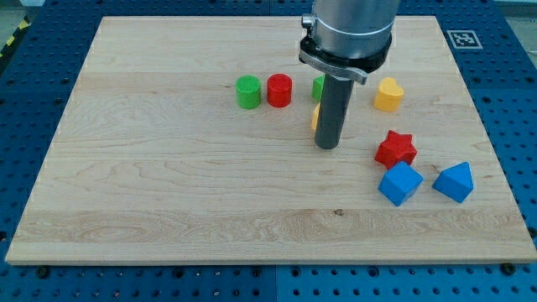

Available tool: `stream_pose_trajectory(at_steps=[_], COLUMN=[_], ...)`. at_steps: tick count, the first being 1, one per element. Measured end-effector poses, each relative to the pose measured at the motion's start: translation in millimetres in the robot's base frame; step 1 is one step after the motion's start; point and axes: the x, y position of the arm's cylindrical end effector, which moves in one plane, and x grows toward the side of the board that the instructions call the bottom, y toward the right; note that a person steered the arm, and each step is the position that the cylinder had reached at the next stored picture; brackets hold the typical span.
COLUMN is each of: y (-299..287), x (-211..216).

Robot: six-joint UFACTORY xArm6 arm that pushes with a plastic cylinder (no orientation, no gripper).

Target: Slide yellow hexagon closer to the green star

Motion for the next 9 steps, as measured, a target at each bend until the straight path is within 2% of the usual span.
stream_pose_trajectory(at_steps=[1,3,4,9], y=[3.3,59.7,60.5,35.1], x=[0.1,-5.9,-25.5,-26.4])
